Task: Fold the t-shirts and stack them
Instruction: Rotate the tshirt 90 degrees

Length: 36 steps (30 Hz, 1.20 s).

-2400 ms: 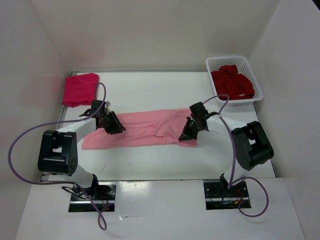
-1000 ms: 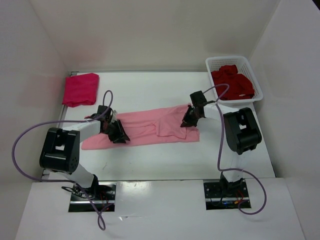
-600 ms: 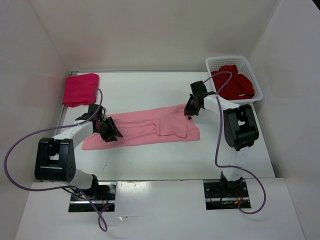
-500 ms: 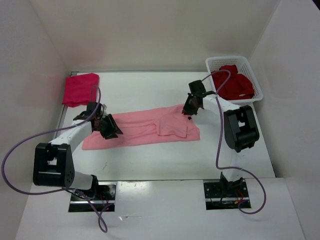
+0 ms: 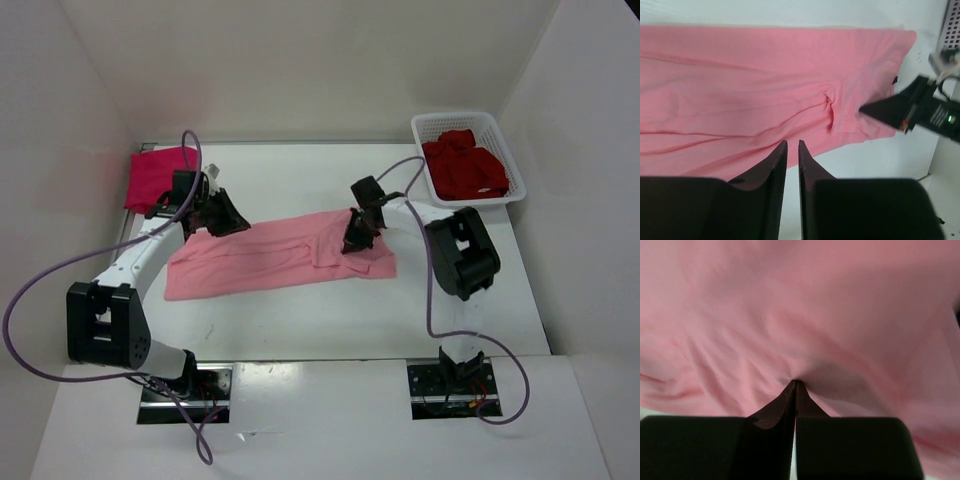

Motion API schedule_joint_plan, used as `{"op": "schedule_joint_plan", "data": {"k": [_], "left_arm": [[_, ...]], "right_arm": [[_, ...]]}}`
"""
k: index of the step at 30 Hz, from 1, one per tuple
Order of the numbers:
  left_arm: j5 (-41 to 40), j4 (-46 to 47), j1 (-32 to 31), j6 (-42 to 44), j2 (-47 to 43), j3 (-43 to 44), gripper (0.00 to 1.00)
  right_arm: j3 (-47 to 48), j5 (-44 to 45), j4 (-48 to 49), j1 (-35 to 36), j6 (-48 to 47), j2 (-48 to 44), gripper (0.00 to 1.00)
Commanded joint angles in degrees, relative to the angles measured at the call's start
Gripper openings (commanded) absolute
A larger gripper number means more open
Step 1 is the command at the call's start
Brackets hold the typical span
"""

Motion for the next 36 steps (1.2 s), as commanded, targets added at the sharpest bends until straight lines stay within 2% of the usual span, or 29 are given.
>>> {"op": "schedule_joint_plan", "data": {"k": [1, 3, 4, 5, 6, 7, 9, 10, 11, 12, 13, 15, 16, 17, 18, 19, 20, 21, 22, 24, 28, 31, 32, 34, 36], "left_arm": [[0.64, 0.95, -0.96, 1.44, 0.55, 1.94, 0.21], [0.64, 0.95, -1.49, 1.44, 0.55, 1.94, 0.2], [0.64, 0.43, -1.49, 2.05, 0.55, 1.94, 0.2], [0.64, 0.42, -2.01, 2.06, -0.05, 1.94, 0.2], [0.64, -0.19, -2.01, 2.06, -0.06, 1.94, 0.2], [0.64, -0.89, -2.01, 2.06, -0.76, 1.94, 0.2], [0.64, -1.68, -2.01, 2.06, -1.55, 1.41, 0.2], [0.64, -2.47, -2.01, 2.06, -1.55, 1.41, 0.2], [0.64, -2.48, -2.01, 2.06, -2.25, 0.89, 0.2], [0.64, -3.09, -2.01, 2.06, -3.04, 0.88, 0.2], [0.03, -3.09, -2.01, 2.06, -3.57, 0.36, 0.2], [-0.5, -3.61, -2.01, 2.06, -4.19, 0.35, 0.2], [-1.02, -3.62, -2.01, 1.54, -4.19, 0.35, 0.2], [-1.03, -3.62, -2.01, 1.53, -4.8, 0.35, 0.2], [-2.07, -3.62, -2.01, 1.53, -4.81, 0.35, 0.19], [-3.3, -3.62, -2.01, 1.53, -5.42, 0.35, 0.19], [-3.32, -3.62, -2.01, 1.53, -5.94, 0.35, 0.15], [-4.01, -3.62, -0.97, 1.53, -5.95, 0.35, 0.14], [-5.06, -3.62, -0.18, 1.53, -6.56, -0.43, 0.12], [-5.07, -2.92, 1.32, 1.53, -6.56, -1.66, 0.07], [-4.55, -1.77, 1.85, 2.06, -4.72, -1.05, 0.06], [-4.55, -0.46, 1.85, 2.06, -4.1, -1.05, 0.04], [-4.55, -0.46, 1.85, 2.06, -4.1, -1.05, 0.04], [-4.55, 0.07, 1.85, 2.06, -4.1, -1.05, 0.04], [-4.55, 0.07, 1.85, 2.06, -4.71, -1.05, 0.04]], "right_arm": [[12.08, 2.3, 1.02, -0.01, -1.56, 9.93, 0.02], [24.72, 2.92, -1.61, -1.15, -2.97, 16.36, 0.02], [29.99, 2.92, -2.84, -1.15, -3.67, 23.53, 0.0], [42.4, 2.92, -5.81, -1.67, -4.9, 27.34, 0.0], [50.01, 2.92, -8.28, -1.68, -4.91, 31.12, 0.0], [67.74, 2.92, -11.44, -1.68, -5.69, 39.34, 0.0], [87.86, 1.61, -22.51, -1.68, -5.7, 47.29, 0.03], [106.84, -0.4, -25.85, -1.68, -4.92, 51.07, 0.06], [108.6, -2.33, -27.54, -1.68, -4.3, 53.54, 0.08], [103.31, -3.83, -26.25, -1.68, -4.29, 50.0, 0.17], [95.08, -2.98, -25.71, -1.16, -5.68, 46.75, 0.21], [87.56, 1.23, -24.84, 2.26, -9.11, 36.64, 0.3], [77.69, 2.99, -23.35, 3.32, -11.56, 32.95, 0.4], [71.42, 3.01, -20.9, 4.81, -11.59, 24.3, 0.45], [64.13, 3.01, -13.22, 4.82, -11.59, 19.52, 0.5], [49.44, 0.83, -9.05, 4.82, -9.24, 15.12, 0.53], [43.11, -0.93, -5.44, 4.82, -7.65, 8.37, 0.51], [37.66, -2.95, -2.53, 5.43, -6.07, 5.96, 0.42], [28.73, -6.1, 2.28, 5.96, -3.27, 4.54, 0.19], [20.86, -7.71, 6.0, 9.37, -0.96, 3.04, 0.02], [19.67, -11.58, 13.74, 15.17, 4.14, 7.68, 0.0], [23.79, -10.45, 15.68, 18.97, 6.25, 12.6, 0.28], [24.67, -9.74, 16.39, 19.5, 7.65, 13.83, 0.45], [28.62, -8.25, 16.39, 20.2, 9.15, 18.22, 0.54], [31.52, -5.54, 15.6, 20.73, 11.61, 21.47, 0.58]]}}
